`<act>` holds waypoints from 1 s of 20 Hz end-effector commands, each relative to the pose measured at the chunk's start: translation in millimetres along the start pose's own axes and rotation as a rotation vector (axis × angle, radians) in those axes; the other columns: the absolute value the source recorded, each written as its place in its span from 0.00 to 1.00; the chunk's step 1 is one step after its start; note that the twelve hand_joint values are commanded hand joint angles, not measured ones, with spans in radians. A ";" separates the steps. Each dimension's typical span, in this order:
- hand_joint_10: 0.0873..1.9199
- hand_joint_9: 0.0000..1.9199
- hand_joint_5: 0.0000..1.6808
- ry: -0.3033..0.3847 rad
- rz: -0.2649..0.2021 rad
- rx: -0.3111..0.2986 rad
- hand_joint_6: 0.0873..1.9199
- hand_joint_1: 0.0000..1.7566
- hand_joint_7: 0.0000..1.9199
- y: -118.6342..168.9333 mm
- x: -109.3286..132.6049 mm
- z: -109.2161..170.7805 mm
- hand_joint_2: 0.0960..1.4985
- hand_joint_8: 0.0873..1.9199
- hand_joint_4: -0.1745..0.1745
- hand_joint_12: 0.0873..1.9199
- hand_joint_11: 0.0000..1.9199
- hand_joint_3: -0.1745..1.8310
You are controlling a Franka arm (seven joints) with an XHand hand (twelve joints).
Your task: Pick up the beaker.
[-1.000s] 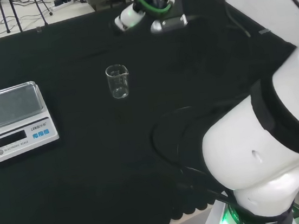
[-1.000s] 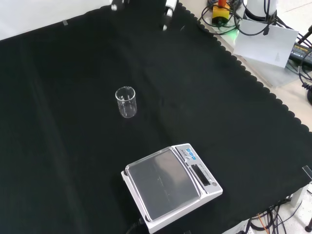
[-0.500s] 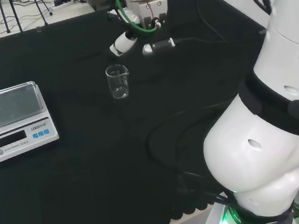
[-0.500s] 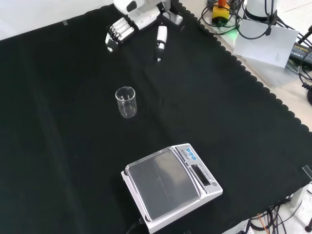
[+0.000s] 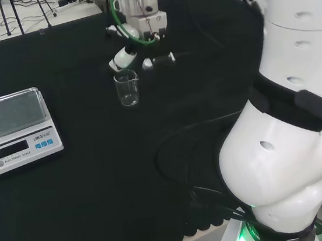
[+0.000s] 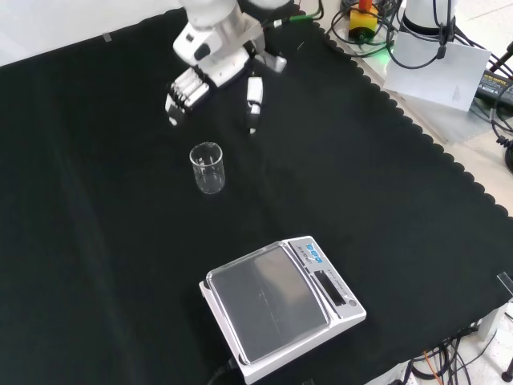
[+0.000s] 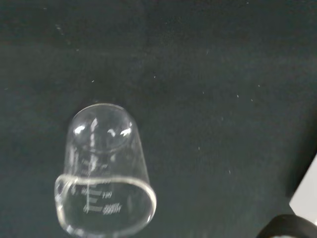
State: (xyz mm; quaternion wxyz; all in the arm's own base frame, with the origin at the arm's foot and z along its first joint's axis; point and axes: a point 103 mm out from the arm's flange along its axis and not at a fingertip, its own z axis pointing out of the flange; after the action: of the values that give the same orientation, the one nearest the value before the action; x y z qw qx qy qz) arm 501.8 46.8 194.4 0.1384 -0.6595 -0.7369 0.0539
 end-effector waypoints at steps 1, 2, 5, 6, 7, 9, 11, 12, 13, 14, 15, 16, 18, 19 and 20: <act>0.37 0.00 0.00 0.024 -0.024 0.038 0.00 0.36 0.00 50.7 -3.3 37.2 0.48 0.17 0.67 0.30 0.00 0.12; 0.37 0.00 0.00 0.025 -0.018 0.040 0.00 0.36 0.00 53.7 -8.0 39.0 0.48 0.17 0.67 0.30 0.00 0.12; 0.36 0.00 0.00 -0.004 -0.007 0.048 0.00 0.36 0.00 61.6 -23.5 42.3 0.48 0.17 0.67 0.30 0.00 0.12; 0.36 0.00 0.00 -0.005 -0.001 0.049 0.00 0.36 0.00 63.7 -28.8 42.0 0.48 0.17 0.67 0.30 0.00 0.12; 0.36 0.00 0.00 -0.002 0.005 0.052 0.00 0.36 0.00 65.6 -34.4 41.5 0.48 0.17 0.67 0.30 0.00 0.12; 0.36 0.00 0.00 0.006 0.018 0.061 0.00 0.36 0.00 67.6 -44.3 43.2 0.48 0.17 0.67 0.30 0.00 0.12; 0.36 0.00 0.00 0.016 0.028 0.073 0.00 0.36 0.00 68.0 -52.1 48.6 0.48 0.17 0.67 0.30 0.00 0.12; 0.36 0.00 0.00 0.022 0.031 0.081 0.00 0.36 0.00 68.1 -54.8 52.9 0.48 0.17 0.68 0.30 0.00 0.12; 0.36 0.00 0.00 0.022 0.032 0.089 0.00 0.36 0.00 68.3 -56.0 56.8 0.48 0.16 0.68 0.30 0.00 0.12; 0.36 0.00 0.00 0.020 0.032 0.097 0.00 0.36 0.00 68.7 -56.5 61.0 0.48 0.16 0.68 0.30 0.00 0.12; 0.36 0.00 0.00 0.021 0.031 0.104 0.00 0.36 0.00 69.3 -56.3 64.8 0.48 0.16 0.68 0.30 0.00 0.12; 0.36 0.00 0.00 0.025 0.030 0.110 0.00 0.36 0.00 70.0 -55.5 68.6 0.48 0.16 0.68 0.30 0.00 0.12; 0.36 0.00 0.00 0.026 0.024 0.119 0.00 0.36 0.00 71.3 -52.6 74.5 0.48 0.16 0.68 0.30 0.00 0.12; 0.36 0.00 0.00 0.026 0.022 0.121 0.00 0.36 0.00 72.0 -51.0 76.7 0.48 0.16 0.68 0.30 0.00 0.12; 0.36 0.00 0.00 0.026 0.021 0.124 0.00 0.36 0.00 72.8 -49.6 78.5 0.48 0.16 0.68 0.30 0.00 0.12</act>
State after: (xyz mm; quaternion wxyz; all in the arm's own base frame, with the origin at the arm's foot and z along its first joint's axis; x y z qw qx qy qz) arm 554.9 12.5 102.7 0.1808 -0.6613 -0.7227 0.0879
